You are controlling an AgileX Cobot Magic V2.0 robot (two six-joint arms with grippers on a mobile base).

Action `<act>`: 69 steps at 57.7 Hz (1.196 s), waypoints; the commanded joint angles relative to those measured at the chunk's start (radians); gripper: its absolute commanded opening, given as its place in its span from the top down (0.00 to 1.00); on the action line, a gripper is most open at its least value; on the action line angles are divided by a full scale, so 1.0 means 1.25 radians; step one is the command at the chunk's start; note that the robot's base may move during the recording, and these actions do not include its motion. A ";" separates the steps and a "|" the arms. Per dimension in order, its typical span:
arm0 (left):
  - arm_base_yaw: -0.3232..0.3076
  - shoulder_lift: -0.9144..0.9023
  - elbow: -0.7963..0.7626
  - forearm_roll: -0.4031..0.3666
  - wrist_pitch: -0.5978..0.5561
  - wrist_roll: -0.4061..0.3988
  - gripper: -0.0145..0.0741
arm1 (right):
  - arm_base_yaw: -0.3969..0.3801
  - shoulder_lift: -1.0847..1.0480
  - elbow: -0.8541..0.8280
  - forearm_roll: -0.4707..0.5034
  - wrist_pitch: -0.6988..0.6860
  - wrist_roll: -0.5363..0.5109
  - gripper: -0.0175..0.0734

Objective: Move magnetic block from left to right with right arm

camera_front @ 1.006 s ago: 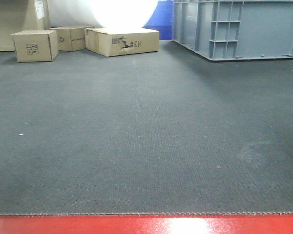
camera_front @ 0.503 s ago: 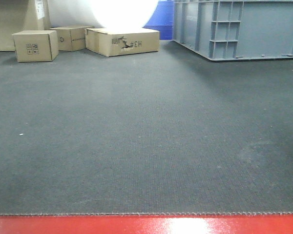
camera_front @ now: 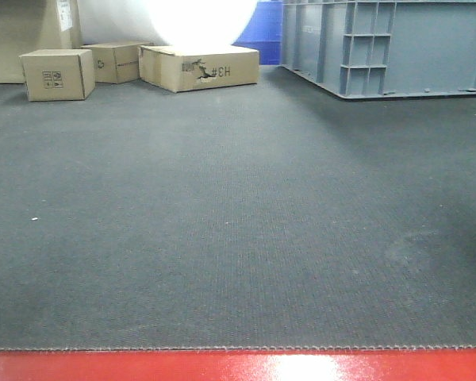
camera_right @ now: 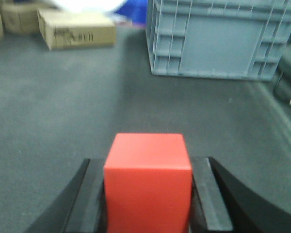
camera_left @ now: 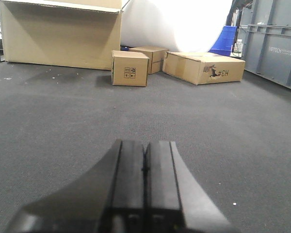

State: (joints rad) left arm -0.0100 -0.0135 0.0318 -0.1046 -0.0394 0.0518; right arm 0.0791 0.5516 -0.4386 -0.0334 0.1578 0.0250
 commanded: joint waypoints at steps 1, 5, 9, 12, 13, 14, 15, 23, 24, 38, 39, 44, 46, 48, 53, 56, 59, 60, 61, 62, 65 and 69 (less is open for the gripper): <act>-0.006 -0.009 0.006 -0.004 -0.069 0.000 0.98 | -0.005 0.106 -0.066 -0.005 -0.051 0.006 0.43; -0.006 -0.009 0.006 -0.004 -0.069 0.000 0.98 | 0.000 0.204 -0.114 -0.005 -0.016 0.041 0.43; -0.006 -0.009 0.006 -0.004 -0.069 0.000 0.98 | 0.020 0.290 -0.168 -0.005 0.041 0.084 0.43; -0.006 -0.009 0.006 -0.004 -0.069 0.000 0.98 | 0.044 0.348 -0.208 -0.005 0.089 0.117 0.43; -0.006 -0.009 0.006 -0.004 -0.069 0.000 0.98 | 0.057 0.372 -0.226 -0.006 0.113 0.130 0.43; -0.006 -0.009 0.006 -0.004 -0.069 0.000 0.98 | 0.065 0.387 -0.237 -0.006 0.130 0.137 0.43; -0.006 -0.009 0.006 -0.004 -0.069 0.000 0.98 | 0.078 0.409 -0.256 -0.007 0.155 0.146 0.43; -0.006 -0.009 0.006 -0.004 -0.069 0.000 0.98 | 0.172 0.548 -0.377 -0.007 0.328 0.194 0.43; -0.006 -0.009 0.006 -0.004 -0.069 0.000 0.98 | 0.187 0.561 -0.391 -0.007 0.345 0.204 0.43; -0.006 -0.009 0.006 -0.004 -0.069 0.000 0.98 | 0.329 0.770 -0.591 0.001 0.597 0.360 0.43; -0.006 -0.009 0.006 -0.004 -0.069 0.000 0.98 | 0.339 0.786 -0.605 0.002 0.605 0.375 0.43; -0.006 -0.009 0.006 -0.004 -0.069 0.000 0.98 | 0.371 0.839 -0.659 0.002 0.641 0.428 0.43; -0.006 -0.009 0.006 -0.004 -0.069 0.000 0.98 | 0.386 0.859 -0.683 0.002 0.650 0.448 0.43; -0.006 -0.009 0.006 -0.004 -0.069 0.000 0.98 | 0.401 0.879 -0.706 0.003 0.659 0.466 0.43; -0.006 -0.009 0.006 -0.004 -0.069 0.000 0.98 | 0.438 0.921 -0.751 0.014 0.671 0.492 0.43; -0.006 -0.009 0.006 -0.004 -0.069 0.000 0.98 | 0.459 0.943 -0.779 0.027 0.677 0.492 0.43; -0.006 -0.009 0.006 -0.004 -0.069 0.000 0.98 | 0.474 0.962 -0.796 0.040 0.679 0.492 0.43; -0.006 -0.009 0.006 -0.004 -0.069 0.000 0.98 | 0.481 0.969 -0.804 0.047 0.678 0.492 0.43; -0.006 -0.009 0.006 -0.004 -0.069 0.000 0.98 | 0.485 0.975 -0.808 0.051 0.676 0.492 0.43; -0.006 -0.009 0.006 -0.004 -0.069 0.000 0.98 | 0.492 0.980 -0.813 0.054 0.675 0.492 0.43; -0.006 -0.009 0.006 -0.004 -0.069 0.000 0.98 | 0.504 0.998 -0.828 0.061 0.672 0.495 0.43; -0.006 -0.009 0.006 -0.004 -0.069 0.000 0.98 | 0.514 1.021 -0.844 0.061 0.672 0.497 0.43</act>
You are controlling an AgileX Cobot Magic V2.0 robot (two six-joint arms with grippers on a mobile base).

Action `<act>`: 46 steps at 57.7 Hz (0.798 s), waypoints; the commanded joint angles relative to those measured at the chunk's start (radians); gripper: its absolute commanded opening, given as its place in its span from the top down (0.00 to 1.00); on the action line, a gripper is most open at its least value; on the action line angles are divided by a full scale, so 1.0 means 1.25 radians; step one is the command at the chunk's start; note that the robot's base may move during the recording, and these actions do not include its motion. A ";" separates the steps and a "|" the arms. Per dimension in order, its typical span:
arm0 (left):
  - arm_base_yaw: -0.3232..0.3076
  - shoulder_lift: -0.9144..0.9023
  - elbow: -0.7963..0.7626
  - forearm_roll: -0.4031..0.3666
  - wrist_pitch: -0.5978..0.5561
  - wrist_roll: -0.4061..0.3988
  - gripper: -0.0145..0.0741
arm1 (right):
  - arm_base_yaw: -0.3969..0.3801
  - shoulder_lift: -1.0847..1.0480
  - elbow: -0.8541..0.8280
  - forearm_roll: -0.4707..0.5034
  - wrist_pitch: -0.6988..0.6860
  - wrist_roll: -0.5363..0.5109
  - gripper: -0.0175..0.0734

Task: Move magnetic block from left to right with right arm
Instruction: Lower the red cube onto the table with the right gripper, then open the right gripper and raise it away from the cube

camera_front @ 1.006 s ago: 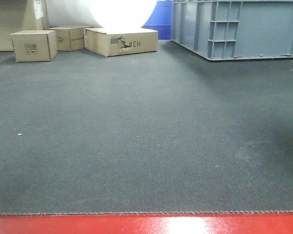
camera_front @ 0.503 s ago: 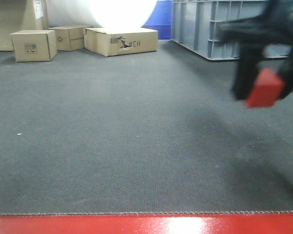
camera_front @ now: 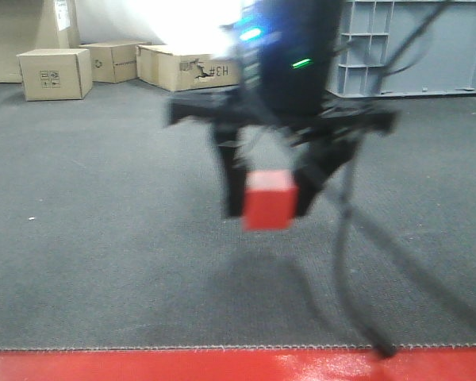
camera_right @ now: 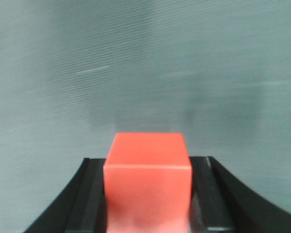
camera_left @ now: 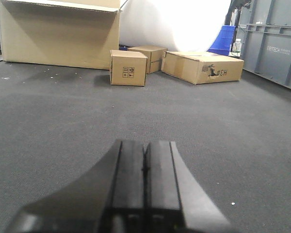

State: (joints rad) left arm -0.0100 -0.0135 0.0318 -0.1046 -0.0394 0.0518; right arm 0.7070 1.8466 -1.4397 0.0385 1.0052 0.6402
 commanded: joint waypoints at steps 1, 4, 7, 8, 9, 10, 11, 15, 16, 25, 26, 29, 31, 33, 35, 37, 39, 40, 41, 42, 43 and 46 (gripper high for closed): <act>-0.006 -0.009 0.006 -0.004 -0.069 0.000 0.98 | 0.013 -0.010 -0.047 0.004 -0.006 0.005 0.43; -0.006 -0.009 0.006 -0.004 -0.069 0.000 0.98 | 0.015 0.002 -0.052 0.004 -0.002 0.013 0.42; -0.006 -0.009 0.006 -0.004 -0.069 0.000 0.98 | 0.017 0.007 -0.053 0.004 -0.001 0.025 0.40; -0.006 -0.009 0.006 -0.004 -0.069 0.000 0.98 | 0.017 0.009 -0.053 0.004 -0.001 0.026 0.40; -0.006 -0.009 0.006 -0.004 -0.069 0.000 0.98 | 0.017 0.010 -0.053 0.004 -0.001 0.026 0.38; -0.006 -0.009 0.006 -0.004 -0.069 0.000 0.98 | 0.017 0.010 -0.053 0.004 -0.001 0.026 0.37; -0.006 -0.009 0.006 -0.004 -0.069 0.000 0.98 | 0.017 0.011 -0.053 0.004 -0.001 0.026 0.36; -0.006 -0.009 0.006 -0.004 -0.069 0.000 0.98 | 0.017 0.013 -0.053 -0.002 0.000 0.026 0.31; -0.006 -0.009 0.006 -0.004 -0.069 0.000 0.98 | 0.017 0.013 -0.053 -0.004 0.000 0.026 0.28; -0.006 -0.009 0.006 -0.004 -0.069 0.000 0.98 | 0.017 0.013 -0.053 -0.007 0.000 0.026 0.16; -0.006 -0.009 0.006 -0.004 -0.069 0.000 0.98 | 0.017 0.013 -0.053 -0.008 0.000 0.026 0.16; -0.006 -0.009 0.006 -0.004 -0.069 0.000 0.98 | 0.017 0.013 -0.053 -0.010 -0.001 0.026 0.16; -0.006 -0.009 0.006 -0.004 -0.069 0.000 0.98 | 0.017 0.013 -0.053 -0.012 -0.001 0.026 0.16; -0.006 -0.009 0.006 -0.004 -0.069 0.000 0.98 | 0.017 0.012 -0.053 -0.014 0.001 0.026 0.16; -0.006 -0.009 0.006 -0.004 -0.069 0.000 0.98 | 0.017 0.010 -0.053 -0.015 0.003 0.026 0.16; -0.006 -0.009 0.006 -0.004 -0.069 0.000 0.98 | 0.017 0.004 -0.053 -0.015 0.004 0.026 0.16; -0.006 -0.009 0.006 -0.004 -0.069 0.000 0.98 | 0.017 -0.001 -0.053 -0.016 0.004 0.026 0.16; -0.006 -0.009 0.006 -0.004 -0.069 0.000 0.98 | 0.017 -0.004 -0.053 -0.016 0.004 0.026 0.16; -0.006 -0.009 0.006 -0.004 -0.069 0.000 0.98 | 0.017 -0.008 -0.053 -0.016 0.003 0.026 0.16; -0.006 -0.009 0.006 -0.004 -0.069 0.000 0.98 | 0.017 -0.013 -0.053 -0.018 0.002 0.026 0.16; -0.006 -0.009 0.006 -0.004 -0.069 0.000 0.98 | 0.017 -0.017 -0.053 -0.020 0.002 0.026 0.16; -0.006 -0.009 0.006 -0.004 -0.069 0.000 0.98 | 0.017 -0.032 -0.052 -0.023 -0.002 0.024 0.16</act>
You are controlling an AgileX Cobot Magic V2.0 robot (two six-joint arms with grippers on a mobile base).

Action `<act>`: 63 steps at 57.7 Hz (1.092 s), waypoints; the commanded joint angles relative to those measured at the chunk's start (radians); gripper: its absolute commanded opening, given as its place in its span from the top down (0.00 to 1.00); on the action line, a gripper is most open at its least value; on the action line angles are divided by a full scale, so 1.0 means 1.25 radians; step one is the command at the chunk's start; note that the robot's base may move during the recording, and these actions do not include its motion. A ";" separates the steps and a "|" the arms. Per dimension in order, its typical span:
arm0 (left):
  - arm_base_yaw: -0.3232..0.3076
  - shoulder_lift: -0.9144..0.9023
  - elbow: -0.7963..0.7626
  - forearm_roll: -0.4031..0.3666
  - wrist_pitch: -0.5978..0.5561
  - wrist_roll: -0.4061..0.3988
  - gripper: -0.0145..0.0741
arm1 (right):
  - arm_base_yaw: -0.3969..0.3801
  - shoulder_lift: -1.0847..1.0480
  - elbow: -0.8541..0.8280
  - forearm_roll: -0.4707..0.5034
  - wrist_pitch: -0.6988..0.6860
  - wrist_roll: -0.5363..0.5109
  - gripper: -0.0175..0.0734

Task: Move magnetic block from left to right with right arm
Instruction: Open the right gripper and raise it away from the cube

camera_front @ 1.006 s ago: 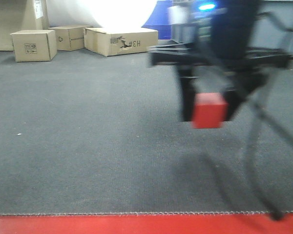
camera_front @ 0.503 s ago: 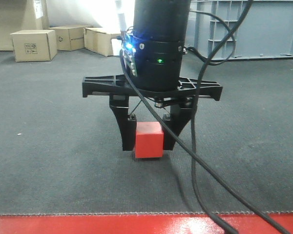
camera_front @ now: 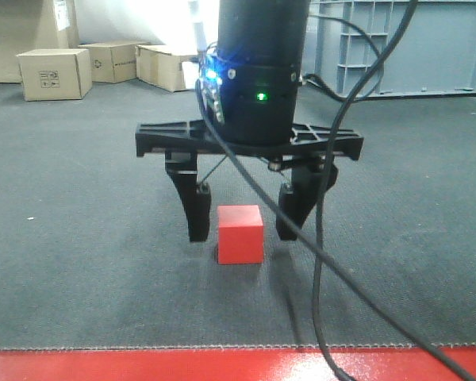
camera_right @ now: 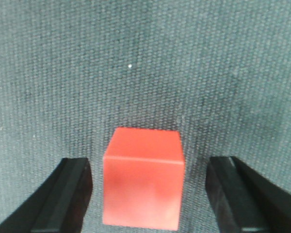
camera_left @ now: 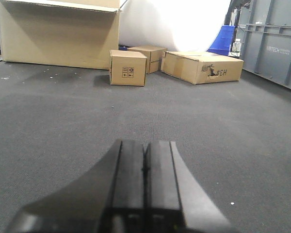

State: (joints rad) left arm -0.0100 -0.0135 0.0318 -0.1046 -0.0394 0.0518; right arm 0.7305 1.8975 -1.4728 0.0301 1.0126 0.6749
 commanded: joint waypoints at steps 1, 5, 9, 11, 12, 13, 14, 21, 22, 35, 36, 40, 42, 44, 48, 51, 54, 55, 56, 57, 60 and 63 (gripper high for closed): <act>-0.006 -0.009 0.006 -0.004 -0.069 0.000 0.98 | -0.002 -0.077 -0.025 -0.019 -0.008 -0.006 0.16; -0.006 -0.009 0.006 -0.004 -0.069 0.000 0.98 | -0.002 -0.108 -0.015 -0.032 -0.014 -0.025 0.16; -0.006 -0.009 0.006 -0.004 -0.069 0.000 0.98 | -0.002 -0.138 0.001 -0.049 -0.025 -0.047 0.16; -0.006 -0.009 0.006 -0.004 -0.069 0.000 0.98 | -0.004 -0.156 0.013 -0.056 -0.035 -0.059 0.16; -0.006 -0.009 0.006 -0.004 -0.069 0.000 0.98 | -0.005 -0.164 0.019 -0.058 -0.039 -0.064 0.16; -0.006 -0.009 0.006 -0.004 -0.069 0.000 0.98 | -0.007 -0.171 0.024 -0.059 -0.045 -0.069 0.16; -0.006 -0.009 0.006 -0.004 -0.069 0.000 0.98 | -0.009 -0.183 0.032 -0.058 -0.049 -0.077 0.16; -0.006 -0.009 0.006 -0.004 -0.069 0.000 0.98 | -0.021 -0.245 0.087 -0.060 -0.079 -0.135 0.25; -0.006 -0.009 0.006 -0.004 -0.069 0.000 0.98 | -0.024 -0.258 0.100 -0.060 -0.081 -0.144 0.27; -0.006 -0.009 0.006 -0.004 -0.069 0.000 0.98 | -0.103 -0.398 0.257 -0.059 -0.169 -0.229 0.69; -0.006 -0.009 0.006 -0.004 -0.069 0.000 0.98 | -0.111 -0.408 0.267 -0.059 -0.179 -0.232 0.71; -0.006 -0.009 0.006 -0.004 -0.069 0.000 0.98 | -0.152 -0.455 0.322 -0.056 -0.229 -0.256 0.78; -0.006 -0.009 0.006 -0.004 -0.069 0.000 0.98 | -0.169 -0.477 0.348 -0.050 -0.247 -0.272 0.78; -0.006 -0.009 0.006 -0.004 -0.069 0.000 0.98 | -0.191 -0.499 0.373 -0.043 -0.271 -0.298 0.78; -0.006 -0.009 0.006 -0.004 -0.069 0.000 0.98 | -0.232 -0.536 0.416 -0.039 -0.314 -0.347 0.78; -0.006 -0.009 0.006 -0.004 -0.069 0.000 0.98 | -0.263 -0.559 0.443 -0.038 -0.340 -0.378 0.78; -0.006 -0.009 0.006 -0.004 -0.069 0.000 0.98 | -0.299 -0.587 0.477 -0.038 -0.381 -0.400 0.78; -0.006 -0.009 0.006 -0.004 -0.069 0.000 0.98 | -0.308 -0.594 0.485 -0.038 -0.393 -0.404 0.78; -0.006 -0.009 0.006 -0.004 -0.069 0.000 0.98 | -0.321 -0.605 0.499 -0.038 -0.412 -0.404 0.78; -0.006 -0.009 0.006 -0.004 -0.069 0.000 0.98 | -0.331 -0.612 0.508 -0.038 -0.427 -0.404 0.78; -0.006 -0.009 0.006 -0.004 -0.069 0.000 0.98 | -0.365 -0.638 0.546 -0.038 -0.483 -0.404 0.78; -0.006 -0.009 0.006 -0.004 -0.069 0.000 0.98 | -0.400 -0.668 0.586 -0.038 -0.554 -0.404 0.78</act>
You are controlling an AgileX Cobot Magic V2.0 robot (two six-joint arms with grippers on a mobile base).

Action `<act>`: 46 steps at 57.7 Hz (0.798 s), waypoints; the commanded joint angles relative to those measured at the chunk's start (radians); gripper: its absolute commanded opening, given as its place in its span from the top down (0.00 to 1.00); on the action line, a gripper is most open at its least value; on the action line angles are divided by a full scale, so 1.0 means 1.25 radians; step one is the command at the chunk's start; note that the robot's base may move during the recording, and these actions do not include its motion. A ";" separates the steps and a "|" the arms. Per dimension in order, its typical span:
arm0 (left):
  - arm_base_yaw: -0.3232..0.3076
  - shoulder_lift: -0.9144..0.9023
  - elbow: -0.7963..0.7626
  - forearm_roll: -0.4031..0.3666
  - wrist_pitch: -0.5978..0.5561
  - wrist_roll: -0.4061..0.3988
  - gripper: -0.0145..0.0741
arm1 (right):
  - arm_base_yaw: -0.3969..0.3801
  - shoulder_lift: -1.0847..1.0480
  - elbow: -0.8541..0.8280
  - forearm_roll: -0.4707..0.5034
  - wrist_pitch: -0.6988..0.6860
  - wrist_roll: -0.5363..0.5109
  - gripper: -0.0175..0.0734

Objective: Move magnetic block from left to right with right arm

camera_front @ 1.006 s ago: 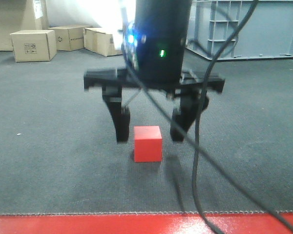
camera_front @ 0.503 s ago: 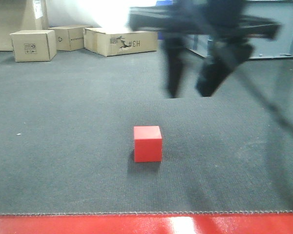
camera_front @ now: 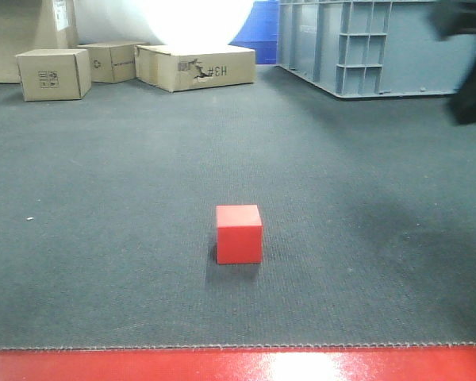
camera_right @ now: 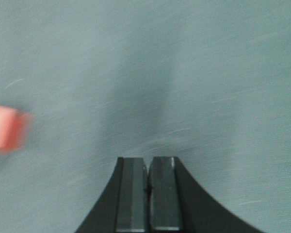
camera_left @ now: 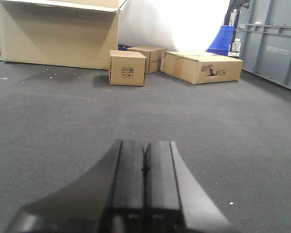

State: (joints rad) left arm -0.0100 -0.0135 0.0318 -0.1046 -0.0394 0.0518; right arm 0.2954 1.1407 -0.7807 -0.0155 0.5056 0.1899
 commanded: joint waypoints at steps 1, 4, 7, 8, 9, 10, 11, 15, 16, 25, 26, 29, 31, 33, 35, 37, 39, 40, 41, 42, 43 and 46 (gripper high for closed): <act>-0.006 -0.009 0.006 -0.004 -0.069 0.000 0.98 | -0.061 -0.070 0.044 -0.001 -0.181 -0.016 0.78; -0.006 -0.009 0.006 -0.004 -0.069 0.000 0.98 | -0.097 -0.103 0.094 -0.001 -0.265 -0.016 0.78; -0.006 -0.009 0.006 -0.004 -0.069 0.000 0.98 | -0.125 -0.133 0.138 -0.001 -0.354 -0.016 0.78; -0.006 -0.009 0.006 -0.004 -0.069 0.000 0.98 | -0.133 -0.142 0.150 -0.001 -0.374 -0.016 0.78; -0.006 -0.009 0.006 -0.004 -0.069 0.000 0.98 | -0.143 -0.151 0.162 -0.001 -0.392 -0.016 0.78; -0.006 -0.009 0.006 -0.004 -0.069 0.000 0.98 | -0.150 -0.164 0.179 -0.001 -0.417 -0.016 0.78; -0.006 -0.009 0.006 -0.004 -0.069 0.000 0.98 | -0.159 -0.173 0.189 -0.001 -0.431 -0.016 0.78; -0.006 -0.009 0.006 -0.004 -0.069 0.000 0.98 | -0.187 -0.223 0.239 -0.001 -0.477 -0.026 0.78; -0.006 -0.009 0.006 -0.004 -0.069 0.000 0.98 | -0.191 -0.233 0.246 -0.001 -0.480 -0.029 0.78; -0.006 -0.009 0.006 -0.004 -0.069 0.000 0.98 | -0.232 -0.348 0.314 -0.001 -0.478 -0.050 0.78; -0.006 -0.009 0.006 -0.004 -0.069 0.000 0.98 | -0.234 -0.360 0.319 -0.001 -0.476 -0.050 0.78; -0.006 -0.009 0.006 -0.004 -0.069 0.000 0.98 | -0.237 -0.405 0.341 -0.001 -0.474 -0.050 0.78; -0.006 -0.009 0.006 -0.004 -0.069 0.000 0.98 | -0.237 -0.435 0.357 -0.001 -0.474 -0.050 0.78; -0.006 -0.009 0.006 -0.004 -0.069 0.000 0.98 | -0.236 -0.466 0.373 -0.001 -0.475 -0.050 0.78; -0.006 -0.009 0.006 -0.004 -0.069 0.000 0.98 | -0.236 -0.499 0.388 -0.002 -0.475 -0.050 0.78; -0.006 -0.009 0.006 -0.004 -0.069 0.000 0.98 | -0.237 -0.533 0.402 -0.002 -0.475 -0.050 0.78; -0.006 -0.009 0.006 -0.004 -0.069 0.000 0.98 | -0.237 -0.568 0.415 -0.002 -0.475 -0.050 0.78; -0.006 -0.009 0.006 -0.004 -0.069 0.000 0.98 | -0.237 -0.582 0.421 -0.002 -0.475 -0.050 0.78; -0.006 -0.009 0.006 -0.004 -0.069 0.000 0.98 | -0.236 -0.603 0.429 -0.002 -0.475 -0.050 0.78; -0.006 -0.009 0.006 -0.004 -0.069 0.000 0.98 | -0.237 -0.617 0.435 -0.002 -0.475 -0.050 0.78; -0.006 -0.009 0.006 -0.004 -0.069 0.000 0.98 | -0.236 -0.631 0.441 -0.002 -0.475 -0.050 0.78; -0.006 -0.009 0.006 -0.004 -0.069 0.000 0.98 | -0.237 -0.682 0.460 -0.002 -0.474 -0.050 0.78</act>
State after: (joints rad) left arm -0.0100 -0.0135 0.0318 -0.1046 -0.0394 0.0518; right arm 0.0049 0.3566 -0.2054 -0.0155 0.0000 0.1397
